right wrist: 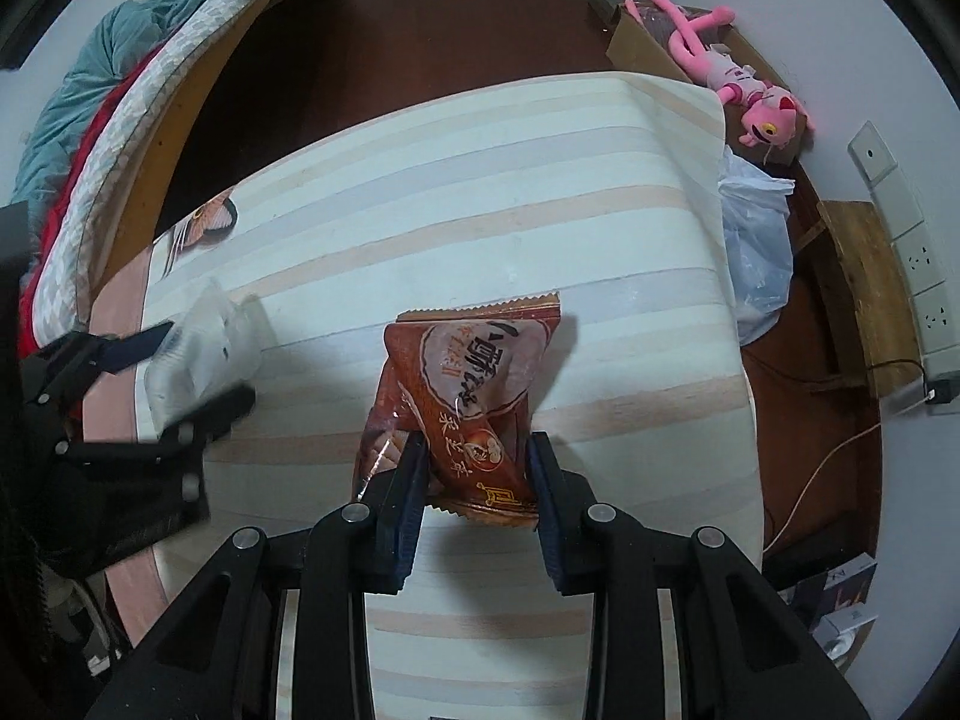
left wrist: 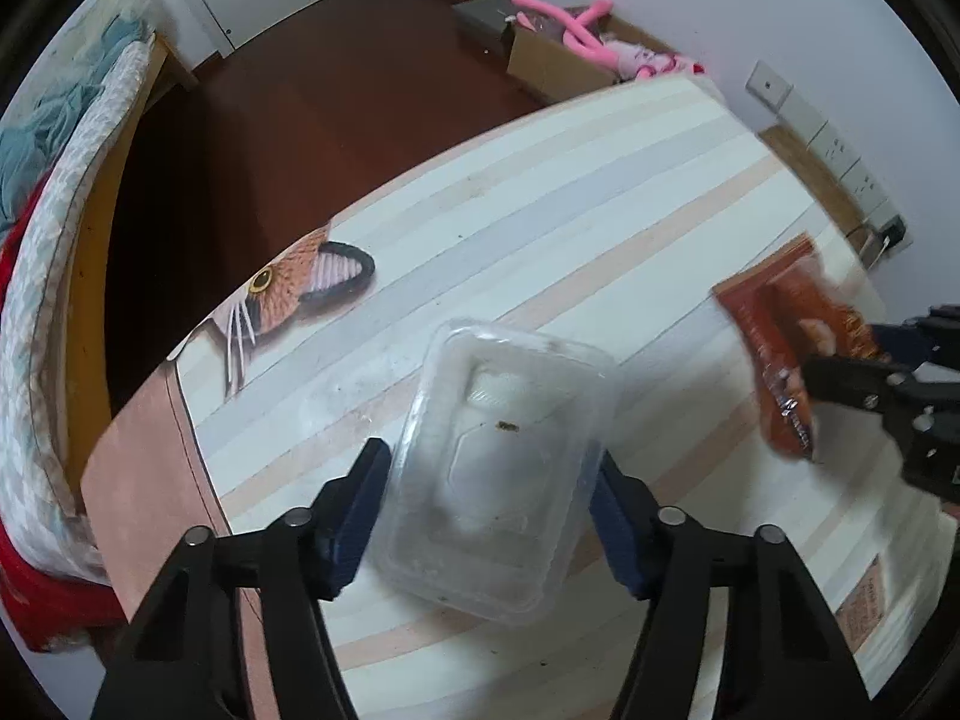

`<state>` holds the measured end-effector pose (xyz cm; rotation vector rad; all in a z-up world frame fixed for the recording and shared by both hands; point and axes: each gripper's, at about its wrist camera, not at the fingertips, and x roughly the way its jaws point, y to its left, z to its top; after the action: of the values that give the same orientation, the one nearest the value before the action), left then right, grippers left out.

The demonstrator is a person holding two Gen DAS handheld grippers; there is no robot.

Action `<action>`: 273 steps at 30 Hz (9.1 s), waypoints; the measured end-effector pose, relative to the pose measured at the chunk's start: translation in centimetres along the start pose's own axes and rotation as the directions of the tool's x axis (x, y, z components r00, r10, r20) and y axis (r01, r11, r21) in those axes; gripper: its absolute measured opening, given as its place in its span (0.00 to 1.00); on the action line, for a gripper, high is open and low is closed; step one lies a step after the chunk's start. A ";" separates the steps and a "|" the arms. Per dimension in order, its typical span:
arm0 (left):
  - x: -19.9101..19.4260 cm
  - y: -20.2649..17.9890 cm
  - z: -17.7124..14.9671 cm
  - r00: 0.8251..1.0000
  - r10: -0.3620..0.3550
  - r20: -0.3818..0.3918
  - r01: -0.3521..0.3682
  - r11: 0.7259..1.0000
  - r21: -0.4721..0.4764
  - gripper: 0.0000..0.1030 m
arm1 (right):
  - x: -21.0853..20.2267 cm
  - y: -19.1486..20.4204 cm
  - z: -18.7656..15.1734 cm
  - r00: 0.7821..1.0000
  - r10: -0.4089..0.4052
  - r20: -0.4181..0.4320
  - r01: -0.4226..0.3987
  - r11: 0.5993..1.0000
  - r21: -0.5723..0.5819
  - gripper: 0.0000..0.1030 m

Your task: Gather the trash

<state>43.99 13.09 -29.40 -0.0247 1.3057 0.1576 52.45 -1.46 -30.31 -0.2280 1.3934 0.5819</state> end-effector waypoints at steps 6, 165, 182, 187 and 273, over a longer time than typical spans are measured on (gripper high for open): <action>-3.0 1.0 -2.7 0.996 0.076 0.048 -0.067 0.983 -0.171 0.55 | -1.2 1.2 -0.6 1.000 0.000 0.025 0.001 1.000 -0.028 0.33; -1.5 30.8 -69.5 0.978 -0.074 -0.196 -0.188 0.098 -0.977 0.95 | 20.1 60.5 -36.5 0.693 0.190 -0.695 -0.457 0.862 -0.220 0.46; -3.8 30.1 -70.3 0.997 -0.045 -0.063 -0.063 0.003 -0.998 0.95 | 20.5 60.1 -36.0 0.688 0.188 -0.701 -0.424 0.888 -0.179 0.75; -2.3 31.1 -69.7 0.991 -0.057 -0.123 -0.123 0.012 -0.992 0.95 | 20.7 59.9 -36.7 0.673 0.186 -0.716 -0.432 0.884 -0.177 0.75; -39.4 19.5 -62.2 0.931 0.327 0.161 0.046 0.332 -0.942 1.00 | -22.6 56.9 -37.9 0.881 0.336 -0.332 -0.461 0.454 -0.763 1.00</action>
<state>-28.18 21.74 -6.55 -0.8756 0.6972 1.0539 -10.55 22.38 -4.95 -0.7247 1.1944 1.6750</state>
